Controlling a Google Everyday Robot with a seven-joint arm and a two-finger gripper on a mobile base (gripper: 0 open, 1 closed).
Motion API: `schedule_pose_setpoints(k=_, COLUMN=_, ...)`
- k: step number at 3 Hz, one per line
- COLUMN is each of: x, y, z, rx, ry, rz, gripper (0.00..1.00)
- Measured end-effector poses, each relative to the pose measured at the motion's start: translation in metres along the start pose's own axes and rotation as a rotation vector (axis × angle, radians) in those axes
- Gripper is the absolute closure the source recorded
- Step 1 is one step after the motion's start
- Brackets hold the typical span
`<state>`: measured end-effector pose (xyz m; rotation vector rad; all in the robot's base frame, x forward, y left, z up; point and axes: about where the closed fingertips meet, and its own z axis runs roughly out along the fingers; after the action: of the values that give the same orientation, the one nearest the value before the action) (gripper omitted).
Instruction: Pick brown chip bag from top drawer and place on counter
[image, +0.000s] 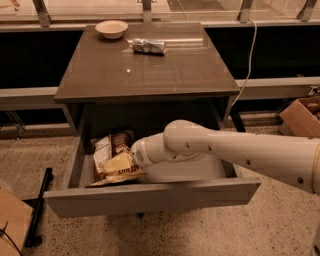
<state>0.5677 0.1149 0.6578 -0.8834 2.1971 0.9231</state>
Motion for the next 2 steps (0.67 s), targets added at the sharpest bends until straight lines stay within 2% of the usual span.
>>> schedule_pose_setpoints(k=1, x=-0.016, y=0.009, z=-0.018, rx=0.055, ry=0.009, rz=-0.015, gripper=0.47)
schedule_pose_setpoints(k=2, x=-0.038, y=0.022, z=-0.029, rx=0.06, ry=0.007, rz=-0.041, gripper=0.78)
